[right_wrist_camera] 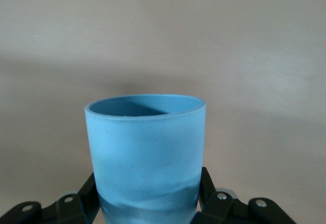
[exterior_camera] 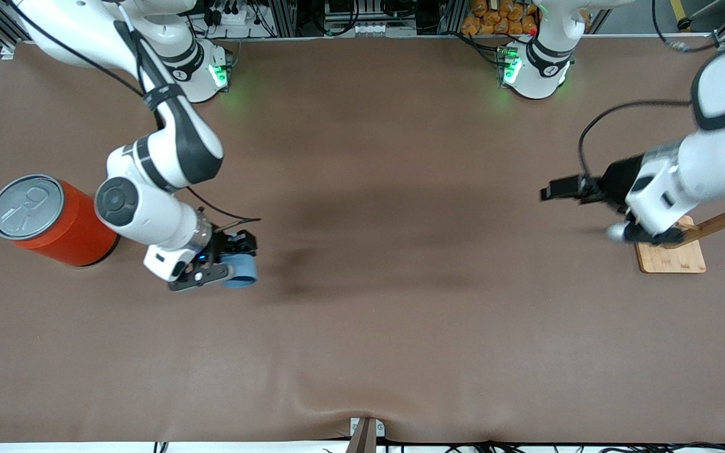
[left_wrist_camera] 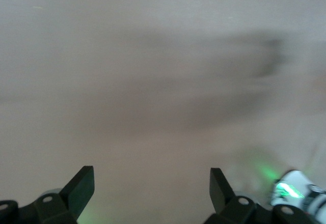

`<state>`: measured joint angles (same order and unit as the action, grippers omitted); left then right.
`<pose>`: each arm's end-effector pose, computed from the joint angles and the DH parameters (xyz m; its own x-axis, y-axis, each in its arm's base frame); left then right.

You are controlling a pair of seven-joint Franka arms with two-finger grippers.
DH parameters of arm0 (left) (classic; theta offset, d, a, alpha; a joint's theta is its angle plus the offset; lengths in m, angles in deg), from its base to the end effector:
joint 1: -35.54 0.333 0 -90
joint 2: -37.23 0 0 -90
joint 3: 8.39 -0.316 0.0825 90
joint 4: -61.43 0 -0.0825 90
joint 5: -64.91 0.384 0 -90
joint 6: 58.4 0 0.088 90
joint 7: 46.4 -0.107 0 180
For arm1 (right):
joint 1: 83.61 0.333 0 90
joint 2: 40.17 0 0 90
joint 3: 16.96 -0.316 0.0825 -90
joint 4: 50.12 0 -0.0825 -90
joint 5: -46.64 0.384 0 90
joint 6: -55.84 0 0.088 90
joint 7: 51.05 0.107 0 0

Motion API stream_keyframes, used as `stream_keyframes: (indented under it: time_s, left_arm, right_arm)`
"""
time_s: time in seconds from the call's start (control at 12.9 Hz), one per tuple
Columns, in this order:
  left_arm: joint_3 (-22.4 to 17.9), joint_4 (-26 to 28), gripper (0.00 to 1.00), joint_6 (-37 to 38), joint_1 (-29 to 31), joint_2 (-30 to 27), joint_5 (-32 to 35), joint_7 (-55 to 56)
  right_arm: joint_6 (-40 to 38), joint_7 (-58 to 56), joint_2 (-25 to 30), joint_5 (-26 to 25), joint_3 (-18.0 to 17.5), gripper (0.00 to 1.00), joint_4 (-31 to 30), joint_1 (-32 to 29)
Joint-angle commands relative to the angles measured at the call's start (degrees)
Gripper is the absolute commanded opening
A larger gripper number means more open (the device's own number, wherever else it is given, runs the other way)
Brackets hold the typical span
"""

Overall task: Flip cup
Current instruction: 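Carry the cup with the right gripper while the left gripper approaches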

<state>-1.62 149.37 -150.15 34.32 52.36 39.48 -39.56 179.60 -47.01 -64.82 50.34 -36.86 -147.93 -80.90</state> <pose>0.6111 -0.1233 0.5001 0.9682 -0.0179 -0.2495 0.0913 -0.9032 0.4193 0.6217 0.2364 0.3597 0.9676 0.2513 0.0251 0.2512 -0.9473 -0.1986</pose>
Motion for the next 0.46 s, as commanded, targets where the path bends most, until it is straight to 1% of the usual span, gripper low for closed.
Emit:
stream_keyframes:
  time_s: [0.0, 0.08, 0.15, 0.23, 0.31, 0.39]
  left_arm:
    - [0.3, -2.5, 1.0, -1.8, -0.8, 6.8, -5.4, -2.2]
    - [0.4, -5.9, 1.0, -3.1, -1.7, 9.5, -5.4, -1.9]
    - [0.2, -9.0, 1.0, -3.9, -3.3, 12.0, -5.3, -1.5]
    - [0.2, -10.3, 1.0, -6.0, -3.7, 13.1, -5.3, -0.8]
    - [0.4, -10.2, 1.0, -8.9, -3.8, 13.4, -5.7, -0.2]
    - [0.4, -10.0, 1.0, -10.8, -4.6, 14.1, -6.8, 1.0]
  right_arm:
    - [-2.9, 0.0, -0.7, 0.1, -5.8, 0.0, 3.8, -0.5]
    - [-3.2, -0.2, -0.9, -0.4, -7.2, 0.0, 4.5, 0.3]
    - [-3.2, -1.6, -1.2, -1.7, -7.8, 0.0, 4.9, 1.4]
    - [-3.2, -4.0, -1.5, -2.5, -8.6, 0.0, 5.3, 2.5]
    - [-3.1, -6.5, -2.0, -3.5, -9.5, 0.0, 5.3, 3.1]
    - [-3.1, -8.5, -3.1, -6.7, -10.9, 0.0, 5.9, 3.8]
